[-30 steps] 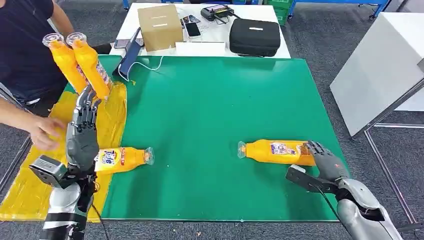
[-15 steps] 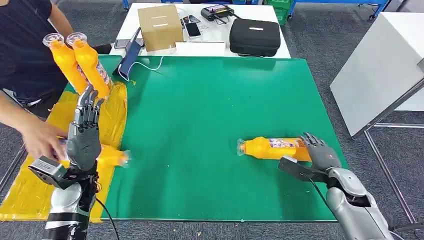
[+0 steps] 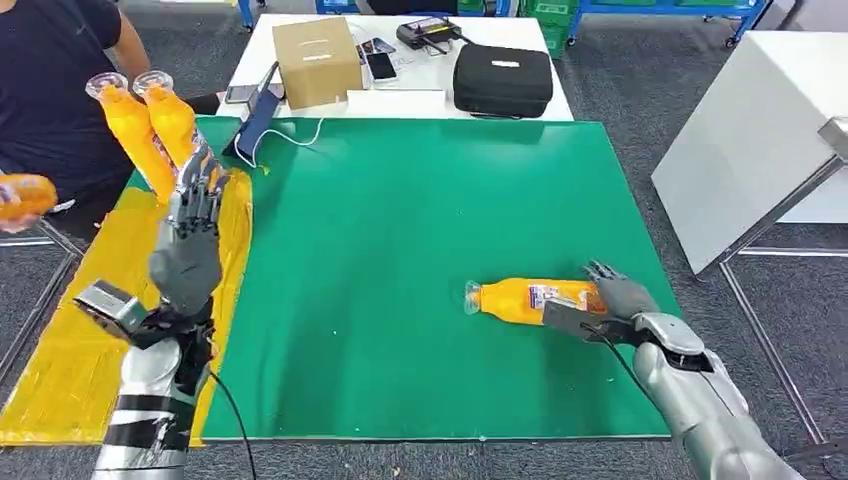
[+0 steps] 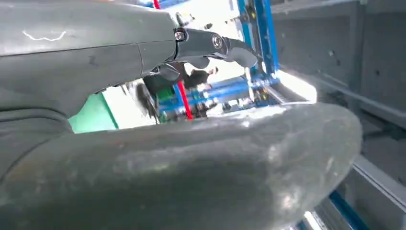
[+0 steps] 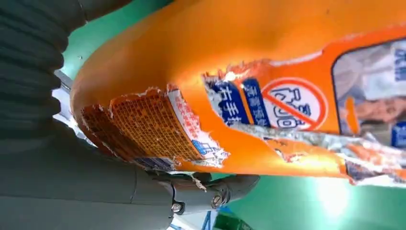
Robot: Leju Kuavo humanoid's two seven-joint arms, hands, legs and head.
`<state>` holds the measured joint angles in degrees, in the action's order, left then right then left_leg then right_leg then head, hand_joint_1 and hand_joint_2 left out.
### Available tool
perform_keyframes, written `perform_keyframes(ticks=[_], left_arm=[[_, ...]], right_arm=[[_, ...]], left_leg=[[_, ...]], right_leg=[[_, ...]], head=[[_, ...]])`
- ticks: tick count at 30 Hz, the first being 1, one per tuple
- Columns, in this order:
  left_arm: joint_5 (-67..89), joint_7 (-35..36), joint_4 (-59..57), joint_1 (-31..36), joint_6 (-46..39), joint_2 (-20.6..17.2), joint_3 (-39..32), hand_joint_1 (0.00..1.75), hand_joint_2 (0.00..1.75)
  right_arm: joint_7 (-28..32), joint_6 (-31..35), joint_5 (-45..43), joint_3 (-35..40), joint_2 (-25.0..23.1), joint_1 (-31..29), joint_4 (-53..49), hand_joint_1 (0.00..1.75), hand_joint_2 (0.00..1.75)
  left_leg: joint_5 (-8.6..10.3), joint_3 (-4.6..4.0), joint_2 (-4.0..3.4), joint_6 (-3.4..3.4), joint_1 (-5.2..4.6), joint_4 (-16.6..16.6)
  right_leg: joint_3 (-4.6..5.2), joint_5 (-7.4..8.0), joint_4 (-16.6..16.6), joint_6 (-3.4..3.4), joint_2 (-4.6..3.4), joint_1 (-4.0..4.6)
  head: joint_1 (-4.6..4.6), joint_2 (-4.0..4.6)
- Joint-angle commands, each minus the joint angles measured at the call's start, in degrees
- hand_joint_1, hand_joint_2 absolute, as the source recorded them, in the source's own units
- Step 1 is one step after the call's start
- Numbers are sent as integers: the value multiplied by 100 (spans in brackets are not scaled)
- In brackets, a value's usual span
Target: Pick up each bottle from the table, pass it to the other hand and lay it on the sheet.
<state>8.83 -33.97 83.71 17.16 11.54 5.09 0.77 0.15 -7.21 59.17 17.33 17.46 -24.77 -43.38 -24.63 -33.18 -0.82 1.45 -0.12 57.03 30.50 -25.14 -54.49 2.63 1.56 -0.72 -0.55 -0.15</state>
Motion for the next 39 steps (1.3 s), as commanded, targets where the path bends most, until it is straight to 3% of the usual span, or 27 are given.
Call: perform_keyframes(ticks=[1,7,16,23,24,25,27,28,29,31,39], left_arm=[[-106,4,-858,532,-8,68,305,0,0],[-167,-14,-1019,636,-53,56,386,0,0],[-240,-9,-1002,568,-72,21,389,0,0],[-339,52,-635,230,-58,-97,168,0,0],[-341,64,-529,140,-52,-99,89,0,0],[-378,115,-343,-38,-61,-132,-25,0,0],[-515,198,-38,-374,117,-155,-280,0,0],[-538,207,59,-485,187,-139,-382,0,0],[-463,221,231,-660,167,-98,-498,0,0],[-437,246,397,-828,218,-32,-578,0,0],[-407,268,358,-770,243,-9,-541,0,0]], right_arm=[[41,-300,86,617,-207,508,1483,175,175],[2,-107,82,656,-339,689,1707,175,175],[84,-61,-60,524,-398,616,1620,175,175],[202,266,-593,61,-771,488,1084,175,175],[421,460,-850,-119,-859,529,817,175,175],[907,680,-1414,-484,-1076,598,362,175,175],[1176,569,-2452,-846,-1449,951,-1238,175,175],[982,611,-2579,-801,-1518,1097,-1891,175,175],[1040,829,-2803,-756,-1670,1256,-2692,175,175],[766,889,-3036,-564,-1749,1466,-3626,175,175],[812,987,-3188,-494,-1603,1521,-3532,175,175]], left_leg=[[11,29,26,-12,19,-7],[11,75,19,-13,63,4],[26,53,49,-9,67,2],[-10,100,-11,-14,71,2],[5,69,-7,-18,68,-6],[-15,95,-34,-16,71,3],[-25,108,-69,-22,75,-1],[-16,83,-86,-30,70,-16],[-37,117,-85,-27,73,-3],[-32,102,-96,-36,66,-12],[7,-44,38,-39,54,10]], right_leg=[[-41,3,24,-18,9,16],[-101,-3,61,-20,7,51],[-108,14,71,-31,21,57],[-133,22,72,-17,-29,63],[-103,34,72,-20,-30,61],[-127,24,66,-18,-52,67],[-133,26,69,-18,-86,72],[-108,38,72,-22,-104,67],[-202,18,61,-13,-96,68],[-167,17,49,-21,-115,62],[-45,-10,-12,-10,11,50]], head=[[0,0],[0,0],[0,0],[0,0],[0,0],[0,0],[0,0],[-2,0],[-2,0],[4,0],[4,0]])
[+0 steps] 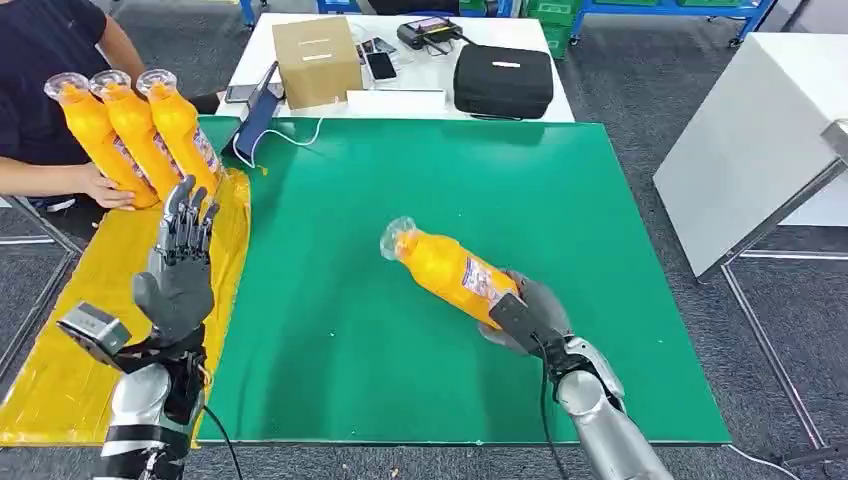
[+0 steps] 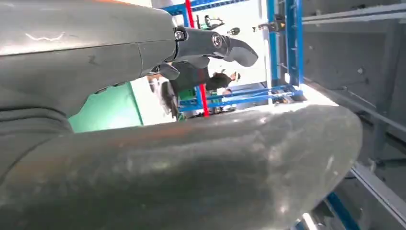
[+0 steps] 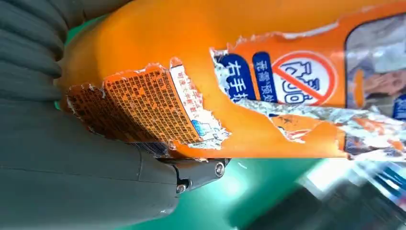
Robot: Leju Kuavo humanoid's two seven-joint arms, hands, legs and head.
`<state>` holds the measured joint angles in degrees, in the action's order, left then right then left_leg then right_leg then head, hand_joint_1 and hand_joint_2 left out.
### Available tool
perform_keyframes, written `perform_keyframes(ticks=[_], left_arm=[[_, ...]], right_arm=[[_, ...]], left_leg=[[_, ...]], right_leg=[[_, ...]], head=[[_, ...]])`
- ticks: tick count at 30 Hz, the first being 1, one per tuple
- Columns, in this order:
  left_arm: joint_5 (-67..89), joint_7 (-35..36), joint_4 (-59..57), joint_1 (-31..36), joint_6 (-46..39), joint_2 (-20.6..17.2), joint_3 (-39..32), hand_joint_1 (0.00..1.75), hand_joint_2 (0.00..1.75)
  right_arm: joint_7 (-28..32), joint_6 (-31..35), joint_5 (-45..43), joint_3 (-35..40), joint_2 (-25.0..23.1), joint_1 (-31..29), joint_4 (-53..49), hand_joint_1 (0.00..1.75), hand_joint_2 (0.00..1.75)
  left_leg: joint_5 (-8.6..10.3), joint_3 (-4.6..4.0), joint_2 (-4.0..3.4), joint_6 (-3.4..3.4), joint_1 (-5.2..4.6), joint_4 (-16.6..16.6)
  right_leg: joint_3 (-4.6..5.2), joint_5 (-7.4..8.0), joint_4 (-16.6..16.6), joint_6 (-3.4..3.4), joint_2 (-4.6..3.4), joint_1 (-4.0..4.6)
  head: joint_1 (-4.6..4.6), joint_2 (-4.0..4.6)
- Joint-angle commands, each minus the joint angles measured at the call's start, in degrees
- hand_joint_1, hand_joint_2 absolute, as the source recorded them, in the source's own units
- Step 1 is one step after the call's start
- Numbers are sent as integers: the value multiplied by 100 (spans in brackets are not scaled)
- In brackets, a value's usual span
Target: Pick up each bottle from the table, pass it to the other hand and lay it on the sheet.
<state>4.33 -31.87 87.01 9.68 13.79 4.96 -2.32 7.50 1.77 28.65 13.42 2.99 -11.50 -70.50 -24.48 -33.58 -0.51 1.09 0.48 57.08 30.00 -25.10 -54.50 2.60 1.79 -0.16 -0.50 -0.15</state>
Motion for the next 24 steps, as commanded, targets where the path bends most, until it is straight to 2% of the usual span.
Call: perform_keyframes(ticks=[1,3,5,6,12,16,24], left_arm=[[43,58,28,-21,17,4,-233,0,0],[51,72,60,-56,18,15,-235,0,0],[1,159,160,-144,113,60,-180,0,0],[5,359,143,-148,193,43,-95,0,175],[-445,774,153,-270,556,231,474,0,175],[-585,859,271,-368,580,235,944,0,175],[-749,846,381,-456,654,226,1195,0,175]], right_arm=[[78,88,-136,-103,-156,194,-820,175,175],[309,171,-270,-114,-235,229,-931,175,175],[156,397,143,137,-270,246,-1269,175,175],[78,395,166,226,-332,247,-1345,175,175],[-119,642,547,856,-711,254,-1196,175,175],[-284,759,929,1425,-1035,9,-692,175,175],[-419,803,1022,2059,-1471,-455,-52,175,175]], left_leg=[[-4,-14,0,-3,-3,1],[-3,-27,-3,-3,-6,1],[-2,-32,-4,-4,-19,0],[-5,-33,-5,-6,-23,3],[-3,-37,-3,-7,-23,-1],[-7,-36,-9,-7,-24,1],[-7,-44,-20,-9,-23,-1]], right_leg=[[12,-4,-5,-4,-11,-4],[21,-3,-5,-4,-14,-6],[31,-2,-6,-5,-15,-15],[33,-6,-12,-8,-20,-20],[40,-4,-7,-8,-17,-22],[42,-6,-11,-9,-25,-23],[55,-4,-16,-11,-38,-22]], head=[[2,0],[-2,0],[0,0],[0,0],[2,0],[0,0],[0,0]])
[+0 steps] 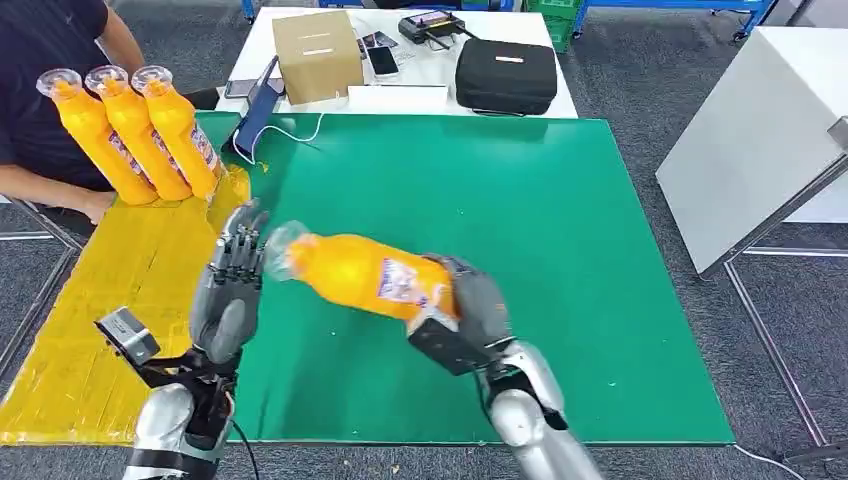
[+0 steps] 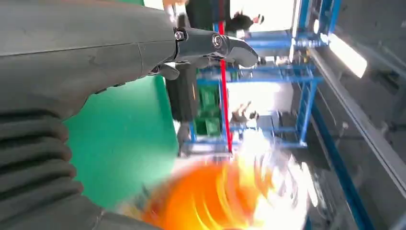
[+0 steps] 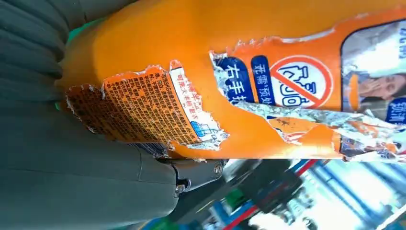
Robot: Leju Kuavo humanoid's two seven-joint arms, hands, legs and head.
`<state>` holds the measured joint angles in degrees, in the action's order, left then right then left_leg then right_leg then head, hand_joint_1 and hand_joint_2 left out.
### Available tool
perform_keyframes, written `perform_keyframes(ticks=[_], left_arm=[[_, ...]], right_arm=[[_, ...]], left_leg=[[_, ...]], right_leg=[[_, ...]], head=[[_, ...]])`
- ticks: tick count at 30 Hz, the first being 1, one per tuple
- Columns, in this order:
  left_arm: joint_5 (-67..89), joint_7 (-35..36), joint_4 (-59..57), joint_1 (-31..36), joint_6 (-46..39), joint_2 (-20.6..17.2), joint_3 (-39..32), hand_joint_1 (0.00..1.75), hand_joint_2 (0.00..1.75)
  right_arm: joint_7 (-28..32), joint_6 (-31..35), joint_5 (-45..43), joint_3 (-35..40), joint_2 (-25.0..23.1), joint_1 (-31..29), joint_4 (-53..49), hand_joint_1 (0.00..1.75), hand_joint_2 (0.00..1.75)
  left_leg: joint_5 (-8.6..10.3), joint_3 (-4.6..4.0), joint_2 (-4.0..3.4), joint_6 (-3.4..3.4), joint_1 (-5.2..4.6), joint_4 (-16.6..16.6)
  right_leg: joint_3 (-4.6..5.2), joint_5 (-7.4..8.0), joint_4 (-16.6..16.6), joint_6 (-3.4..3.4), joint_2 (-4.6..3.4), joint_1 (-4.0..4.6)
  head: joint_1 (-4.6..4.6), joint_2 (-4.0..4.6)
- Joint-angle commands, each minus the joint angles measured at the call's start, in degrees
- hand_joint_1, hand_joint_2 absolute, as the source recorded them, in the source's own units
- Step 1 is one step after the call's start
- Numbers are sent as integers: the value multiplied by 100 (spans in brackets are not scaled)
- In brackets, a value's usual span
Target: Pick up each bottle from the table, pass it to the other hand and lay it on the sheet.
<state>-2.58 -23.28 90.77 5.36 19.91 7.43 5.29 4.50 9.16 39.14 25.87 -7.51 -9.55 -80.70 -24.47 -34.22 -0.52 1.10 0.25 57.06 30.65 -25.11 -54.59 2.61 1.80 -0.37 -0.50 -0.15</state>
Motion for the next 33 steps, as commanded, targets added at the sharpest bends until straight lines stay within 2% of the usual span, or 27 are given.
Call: perform_keyframes(ticks=[1,12,30,31,32,33], left_arm=[[49,-93,45,-35,9,-32,477,0,175],[356,-351,291,-132,83,-88,949,0,175],[582,-438,289,-79,-57,-107,1059,0,175],[628,-440,273,-84,-137,-98,1030,10,175],[627,-440,263,-85,-131,-102,1030,175,175],[693,-481,262,-80,-175,-113,1021,175,175]], right_arm=[[-124,67,-73,858,-425,-680,998,175,175],[-87,42,-277,943,-521,-743,1182,175,175],[-59,-11,-244,1160,-620,-719,1349,175,175],[-59,-26,-228,1199,-617,-725,1373,175,175],[-59,-27,-215,1225,-624,-720,1387,175,175],[-65,-20,-185,1257,-634,-729,1431,175,175]], left_leg=[[-2,6,-13,-6,2,0],[-1,0,-4,-2,-2,-2],[-3,6,-4,-4,-6,0],[-1,1,-2,-3,-3,-2],[-2,3,0,-4,-4,0],[-6,12,-2,-7,-6,2]], right_leg=[[0,1,-2,-7,-24,1],[2,-2,-3,-7,-17,-3],[0,-5,-8,-9,-23,-8],[3,-2,-5,-8,-18,-4],[0,-5,-7,-9,-18,-6],[-6,-10,-12,-13,-27,-8]], head=[[0,0],[0,0],[-2,0],[-2,0],[-2,0],[0,0]])
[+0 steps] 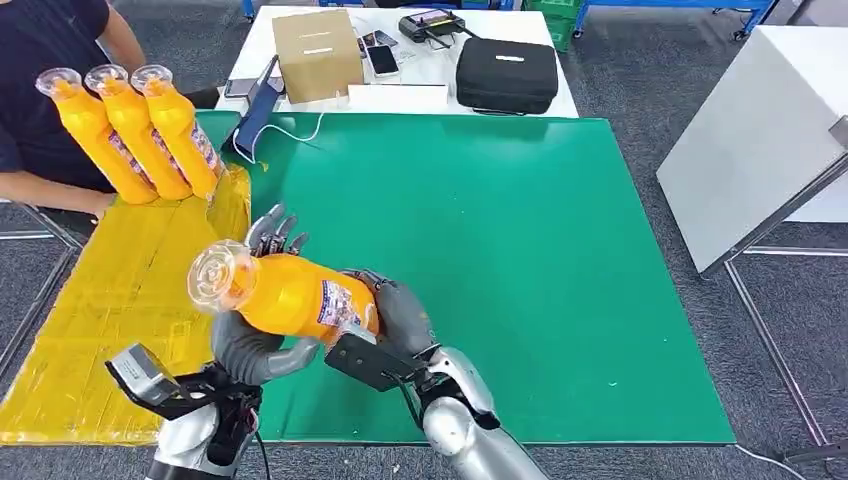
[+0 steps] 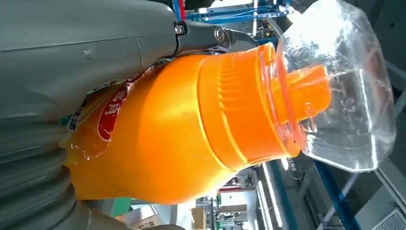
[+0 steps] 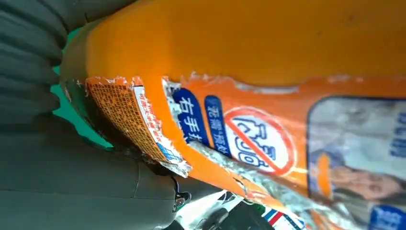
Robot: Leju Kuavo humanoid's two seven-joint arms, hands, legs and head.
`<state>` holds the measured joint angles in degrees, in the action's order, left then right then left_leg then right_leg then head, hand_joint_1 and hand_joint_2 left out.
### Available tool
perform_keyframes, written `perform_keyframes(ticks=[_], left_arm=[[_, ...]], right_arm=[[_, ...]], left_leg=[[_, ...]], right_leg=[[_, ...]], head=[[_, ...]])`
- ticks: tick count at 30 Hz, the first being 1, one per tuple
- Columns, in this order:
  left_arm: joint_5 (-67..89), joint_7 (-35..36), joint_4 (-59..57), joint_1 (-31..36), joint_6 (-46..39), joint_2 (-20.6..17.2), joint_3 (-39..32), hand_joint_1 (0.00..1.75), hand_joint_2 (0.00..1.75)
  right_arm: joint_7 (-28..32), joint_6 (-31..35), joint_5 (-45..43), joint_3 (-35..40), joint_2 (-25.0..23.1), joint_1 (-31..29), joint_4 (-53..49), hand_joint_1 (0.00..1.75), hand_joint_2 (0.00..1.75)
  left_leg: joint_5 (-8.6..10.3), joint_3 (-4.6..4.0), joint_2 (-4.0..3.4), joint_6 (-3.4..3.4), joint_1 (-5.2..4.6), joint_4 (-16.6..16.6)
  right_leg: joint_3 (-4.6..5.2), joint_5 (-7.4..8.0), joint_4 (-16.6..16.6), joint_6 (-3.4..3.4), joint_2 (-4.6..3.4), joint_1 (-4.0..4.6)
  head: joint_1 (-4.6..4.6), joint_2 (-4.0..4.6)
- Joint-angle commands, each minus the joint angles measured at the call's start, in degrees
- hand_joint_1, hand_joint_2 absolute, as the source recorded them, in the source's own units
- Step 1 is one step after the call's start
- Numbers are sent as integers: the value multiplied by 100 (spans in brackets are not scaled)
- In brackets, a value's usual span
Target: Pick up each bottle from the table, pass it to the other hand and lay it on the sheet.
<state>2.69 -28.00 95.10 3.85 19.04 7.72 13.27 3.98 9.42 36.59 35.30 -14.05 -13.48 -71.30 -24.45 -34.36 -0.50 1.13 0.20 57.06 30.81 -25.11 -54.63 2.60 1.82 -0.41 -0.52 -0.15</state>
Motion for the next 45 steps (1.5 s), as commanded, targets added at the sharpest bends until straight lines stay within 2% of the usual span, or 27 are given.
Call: perform_keyframes(ticks=[1,21,22,23,24,25,26,27,29,34,37,41,43,45], left_arm=[[189,-20,-175,73,-102,-145,221,175,175],[389,-60,-377,147,-129,-239,169,175,175],[580,-104,-359,175,-305,-261,134,175,175],[906,-178,-325,222,-606,-292,79,175,175],[1113,-148,-312,289,-876,-304,-81,175,175],[1278,-103,-334,364,-1072,-328,-217,175,175],[1432,-95,-385,454,-1278,-345,-394,175,175],[1664,-76,-498,576,-1547,-378,-626,175,175],[1689,-114,-645,696,-1528,-435,-830,175,175],[1725,-146,-624,646,-1515,-367,-819,175,175],[2458,-42,-869,783,-2415,-512,-1150,175,175],[3898,-24,-1341,792,-3797,-693,-1704,175,175],[4995,200,-1788,775,-4748,-805,-1802,175,175],[5644,423,-2493,899,-5211,-969,-1838,175,175]], right_arm=[[-15,-42,76,318,18,-339,501,175,175],[-16,39,119,260,68,-350,485,175,175],[-21,84,141,239,89,-337,445,159,175],[-2,181,156,186,105,-309,361,14,175],[-15,262,200,124,153,-271,212,0,175],[-15,261,199,84,219,-248,75,0,175],[-15,255,206,34,285,-231,-58,0,0],[-20,245,191,-42,367,-216,-198,0,0],[-29,175,182,-112,431,-205,-317,0,0],[-29,165,180,-119,383,-198,-268,0,0],[-13,151,225,-74,620,-209,-476,0,0],[101,173,348,-196,1165,200,-1451,0,0],[209,160,277,-229,1437,380,-1894,0,0],[337,166,126,-295,1619,478,-2182,0,0]], left_leg=[[-10,33,-3,-12,-1,0],[-4,22,0,-7,-2,-4],[-1,13,1,-5,0,-4],[-2,16,2,-6,-1,-4],[-4,24,2,-8,0,-5],[-1,10,3,-5,2,-2],[-2,14,7,-7,0,-1],[-4,20,8,-9,0,1],[2,10,7,-7,1,1],[4,10,11,-3,0,-4],[0,15,1,-5,-1,-1],[3,24,10,-7,-1,-7],[2,27,18,-9,-1,-5],[5,23,23,-5,-4,-10]], right_leg=[[-28,-12,-7,-15,-30,-3],[-18,-6,-1,-10,-18,-3],[-10,-2,2,-6,-12,0],[-13,-4,0,-8,-12,-2],[-20,-7,0,-10,-17,-2],[-8,-2,1,-7,-9,1],[-12,-6,-4,-9,-9,-1],[-18,-9,-6,-12,-12,-1],[-8,-3,-5,-9,-9,0],[-5,-3,-1,-6,0,-1],[-8,-5,-5,-7,-14,-2],[-20,-6,-1,-10,-8,-3],[-25,-10,-3,-12,-3,-3],[-22,-8,3,-8,6,-5]], head=[[0,0],[0,0],[2,0],[2,0],[0,0],[2,0],[2,0],[2,0],[2,0],[0,0],[2,0],[0,0],[2,0],[2,0]])
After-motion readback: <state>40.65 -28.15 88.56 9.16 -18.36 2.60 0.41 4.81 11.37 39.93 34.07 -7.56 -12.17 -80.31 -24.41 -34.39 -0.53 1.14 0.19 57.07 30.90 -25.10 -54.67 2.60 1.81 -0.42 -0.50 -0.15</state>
